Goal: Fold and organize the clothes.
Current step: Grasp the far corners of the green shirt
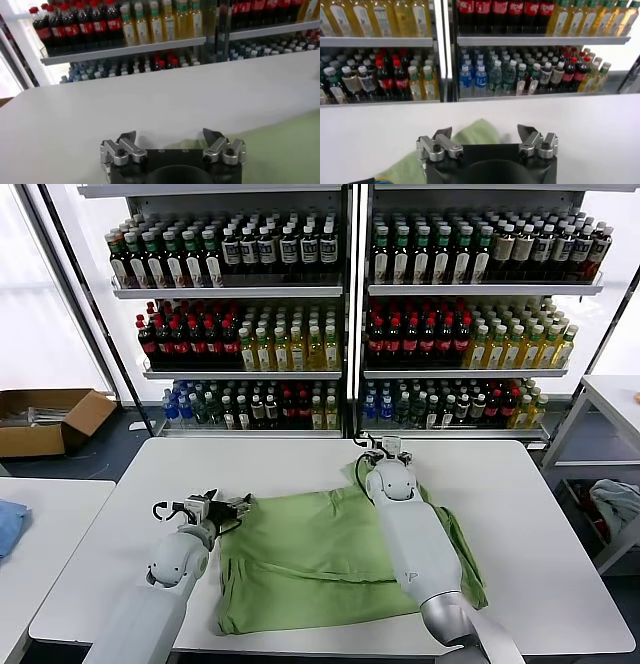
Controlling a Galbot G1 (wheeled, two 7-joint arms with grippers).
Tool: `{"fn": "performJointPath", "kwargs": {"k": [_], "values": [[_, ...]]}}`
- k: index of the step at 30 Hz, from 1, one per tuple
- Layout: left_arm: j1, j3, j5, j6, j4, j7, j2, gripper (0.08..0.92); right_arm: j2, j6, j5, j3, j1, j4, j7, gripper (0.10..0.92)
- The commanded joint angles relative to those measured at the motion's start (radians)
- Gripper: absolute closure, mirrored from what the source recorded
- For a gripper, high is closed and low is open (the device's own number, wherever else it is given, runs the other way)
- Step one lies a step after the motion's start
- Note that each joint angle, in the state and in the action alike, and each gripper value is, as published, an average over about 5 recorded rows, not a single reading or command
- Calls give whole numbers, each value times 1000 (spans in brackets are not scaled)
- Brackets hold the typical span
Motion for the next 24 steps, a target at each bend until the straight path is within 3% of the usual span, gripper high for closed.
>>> {"fn": "performJointPath", "kwargs": {"k": [1,24], "values": [[45,0,2,15,-13,0,-4,250,1,-16,7,3,-32,11,-1,216],[133,-42,1,-41,-72,15,-33,893,5,-24,5,-9,-113,91,14,835]]}}
